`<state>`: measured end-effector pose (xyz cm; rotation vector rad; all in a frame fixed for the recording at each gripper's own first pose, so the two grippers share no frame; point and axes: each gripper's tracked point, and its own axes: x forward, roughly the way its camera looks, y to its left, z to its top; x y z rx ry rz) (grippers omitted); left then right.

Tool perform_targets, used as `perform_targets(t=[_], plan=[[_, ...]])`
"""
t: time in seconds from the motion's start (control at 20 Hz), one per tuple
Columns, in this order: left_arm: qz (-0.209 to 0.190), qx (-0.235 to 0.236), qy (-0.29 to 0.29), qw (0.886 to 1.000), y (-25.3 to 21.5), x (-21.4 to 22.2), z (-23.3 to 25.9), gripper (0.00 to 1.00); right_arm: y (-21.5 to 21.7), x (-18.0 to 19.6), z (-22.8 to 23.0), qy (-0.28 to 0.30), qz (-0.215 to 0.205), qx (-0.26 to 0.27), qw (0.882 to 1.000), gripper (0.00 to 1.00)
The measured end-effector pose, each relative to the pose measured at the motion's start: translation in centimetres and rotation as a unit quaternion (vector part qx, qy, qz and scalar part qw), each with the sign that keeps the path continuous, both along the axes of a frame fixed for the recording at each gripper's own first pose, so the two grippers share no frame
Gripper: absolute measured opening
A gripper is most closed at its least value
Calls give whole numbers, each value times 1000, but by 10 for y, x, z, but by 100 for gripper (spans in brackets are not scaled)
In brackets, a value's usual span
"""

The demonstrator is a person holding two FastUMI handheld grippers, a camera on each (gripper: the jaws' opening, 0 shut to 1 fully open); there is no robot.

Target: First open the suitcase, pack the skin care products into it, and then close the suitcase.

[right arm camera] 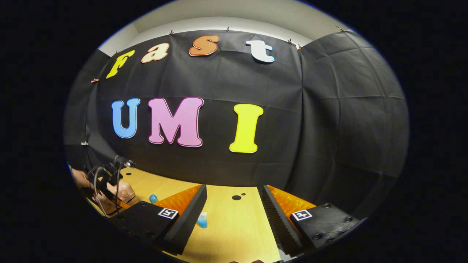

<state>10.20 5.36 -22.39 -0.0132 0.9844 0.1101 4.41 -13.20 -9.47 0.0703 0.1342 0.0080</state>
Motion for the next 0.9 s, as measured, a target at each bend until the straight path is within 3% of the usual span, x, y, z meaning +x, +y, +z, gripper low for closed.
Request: perform_targets(t=[0.25,0.5,0.65,0.75,0.9], plan=[[10,9,-76,997,68,-38,128,12,48,20,3,-6,51,5,999,96],[68,-9,-157,985,219,-84,218,10,123,31,24,-22,63,1,998,96],[95,37,-165,981,329,-112,224,10,163,37,31,-14,59,7,998,96],[115,41,-156,980,388,-118,204,14,184,40,33,-7,52,6,999,96],[144,46,-131,980,488,-121,148,10,210,45,31,4,40,-12,999,96]])
